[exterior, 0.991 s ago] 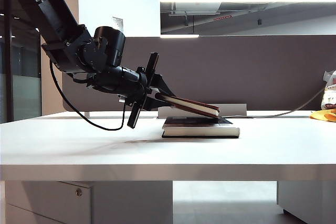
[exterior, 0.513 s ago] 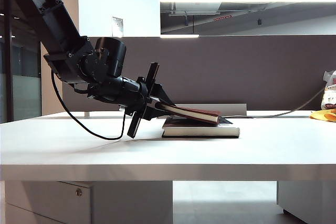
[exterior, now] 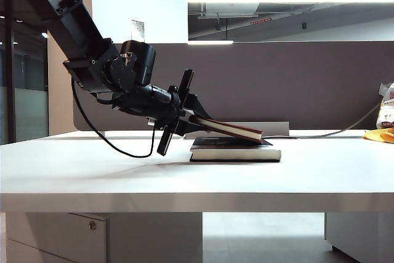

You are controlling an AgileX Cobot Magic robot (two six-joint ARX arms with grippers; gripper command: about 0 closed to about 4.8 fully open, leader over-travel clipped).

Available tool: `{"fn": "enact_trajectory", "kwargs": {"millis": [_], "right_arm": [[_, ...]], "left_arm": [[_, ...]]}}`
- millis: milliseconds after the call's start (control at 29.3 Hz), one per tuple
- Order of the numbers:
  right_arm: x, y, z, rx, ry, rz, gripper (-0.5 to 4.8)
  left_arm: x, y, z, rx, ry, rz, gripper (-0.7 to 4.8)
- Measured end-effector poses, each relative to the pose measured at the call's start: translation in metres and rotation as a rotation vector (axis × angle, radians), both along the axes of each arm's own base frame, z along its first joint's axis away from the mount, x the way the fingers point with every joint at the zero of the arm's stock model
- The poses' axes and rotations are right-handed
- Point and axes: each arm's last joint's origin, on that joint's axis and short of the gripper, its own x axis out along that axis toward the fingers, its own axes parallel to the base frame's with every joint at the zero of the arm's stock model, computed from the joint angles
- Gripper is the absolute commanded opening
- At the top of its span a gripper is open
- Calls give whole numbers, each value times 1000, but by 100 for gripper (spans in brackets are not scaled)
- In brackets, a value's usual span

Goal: Pick up the red book and place it on top of the black book.

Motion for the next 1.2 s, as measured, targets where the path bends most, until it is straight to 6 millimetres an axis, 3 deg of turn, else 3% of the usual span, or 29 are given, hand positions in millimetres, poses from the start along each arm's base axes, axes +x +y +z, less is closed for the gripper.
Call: {"fn": "enact_trajectory", "kwargs": {"millis": [205,308,444,615,820,1196], "right_arm": [[0,0,0,-1,6,0,-6],[-1,0,-1,-3,11,0,-6],[-1,0,-1,-3,12,0,-6],[-1,0,-1,-3,13,0,-6],[-1,0,-1,-3,14,0,-6],[-1,0,-1,-1,17,-2,-6]], "left_arm": [[1,-1,0,8,2,-3,-5],[1,0,0,16,-4,-6,33],[1,0,0,25,-13,-11,41],[1,2,-1,40,-24,-26,160],[-1,2,-7,85,-10,-56,194],[-3,4,-10,128,-36,-127,195]]}}
